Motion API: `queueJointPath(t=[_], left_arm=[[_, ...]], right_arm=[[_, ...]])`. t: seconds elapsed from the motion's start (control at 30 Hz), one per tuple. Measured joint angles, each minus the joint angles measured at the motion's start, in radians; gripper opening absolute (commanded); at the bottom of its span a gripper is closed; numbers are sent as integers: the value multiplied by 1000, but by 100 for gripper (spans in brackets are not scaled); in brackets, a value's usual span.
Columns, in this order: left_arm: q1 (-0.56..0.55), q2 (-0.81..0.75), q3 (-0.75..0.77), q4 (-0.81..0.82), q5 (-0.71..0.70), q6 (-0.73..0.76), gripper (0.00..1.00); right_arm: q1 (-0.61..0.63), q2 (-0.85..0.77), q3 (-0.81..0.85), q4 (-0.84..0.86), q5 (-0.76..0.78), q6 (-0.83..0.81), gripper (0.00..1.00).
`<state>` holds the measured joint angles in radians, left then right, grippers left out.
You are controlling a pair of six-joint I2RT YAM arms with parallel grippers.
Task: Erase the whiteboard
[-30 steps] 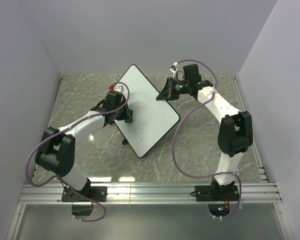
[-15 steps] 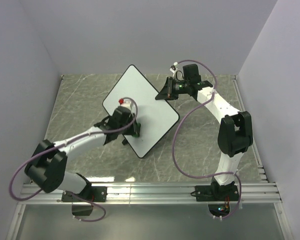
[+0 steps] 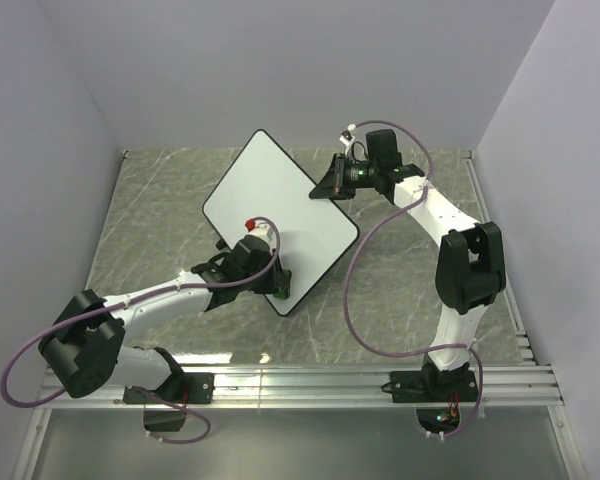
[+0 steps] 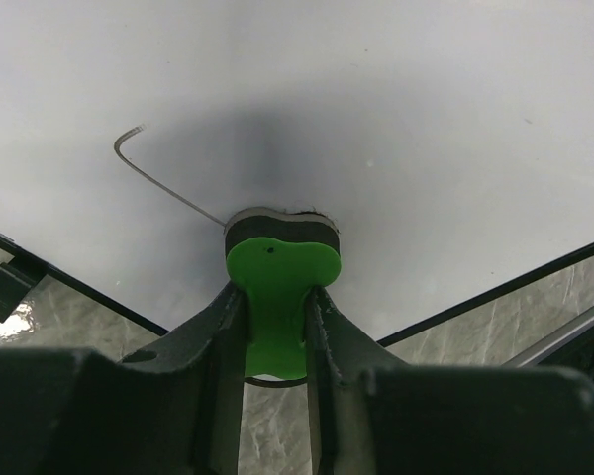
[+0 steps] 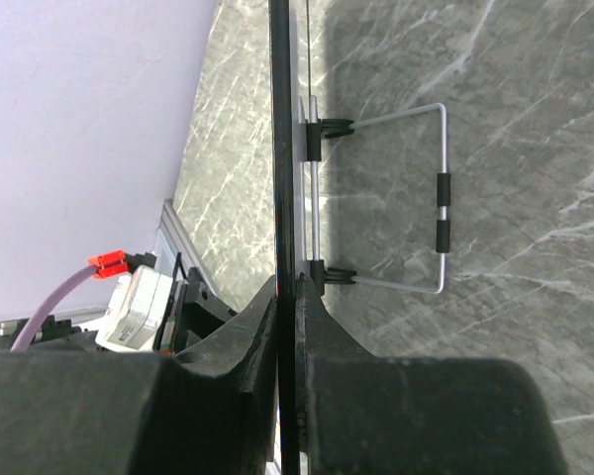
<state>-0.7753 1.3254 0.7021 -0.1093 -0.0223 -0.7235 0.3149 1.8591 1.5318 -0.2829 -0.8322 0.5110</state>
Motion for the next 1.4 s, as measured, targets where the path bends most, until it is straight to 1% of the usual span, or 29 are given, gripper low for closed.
queueJointPath(t=[0.2,0.33,0.4,0.47,0.57,0.7,0.73,0.77,0.8,0.83,0.87,0.9,1.0,1.03,1.1,1.13,1.17,1.27,1.3,1.4], left_arm=[[-11,3,13,-23,-25,1,0],[26,14,39,-58,-18,16,0],[85,14,42,-65,-4,36,0],[191,16,53,-87,0,67,0],[315,16,97,-132,-12,115,0],[429,3,183,-177,-18,171,0],[457,-6,199,-186,-18,183,0],[482,-18,209,-193,-18,189,0],[504,-31,214,-200,-19,193,0],[528,-47,214,-205,-22,199,0],[549,-60,214,-218,-25,206,0],[562,-69,212,-226,-24,209,0],[579,-96,180,-230,-13,214,0],[580,-107,159,-225,3,214,0],[576,-130,101,-213,52,209,0],[571,-135,79,-205,71,204,0],[563,-138,58,-196,92,197,0],[521,-122,16,-144,153,167,0],[504,-111,13,-122,167,158,0],[426,-50,14,-35,197,129,0]], right_arm=[[1,0,-1,6,0,5,0],[2,0,-1,6,3,5,0],[3,0,-1,3,3,5,0],[8,0,-1,-5,2,10,0],[23,-1,-1,-12,3,17,0],[35,-2,-1,-22,5,18,0],[36,-2,0,-26,6,17,13],[36,-2,0,-29,6,16,21],[36,-2,2,-35,9,17,27],[37,-2,5,-44,5,18,37],[38,-2,7,-54,0,20,41],[40,-2,11,-64,0,16,42],[45,-2,22,-82,-4,16,35],[45,-2,23,-83,-4,15,30],[45,-2,24,-86,-5,18,29],[45,-2,24,-85,-5,18,25],[45,-2,24,-85,-6,19,24],[45,-2,24,-85,-8,22,17],[45,-2,24,-85,-8,23,13],[45,-1,24,-90,1,16,7]])
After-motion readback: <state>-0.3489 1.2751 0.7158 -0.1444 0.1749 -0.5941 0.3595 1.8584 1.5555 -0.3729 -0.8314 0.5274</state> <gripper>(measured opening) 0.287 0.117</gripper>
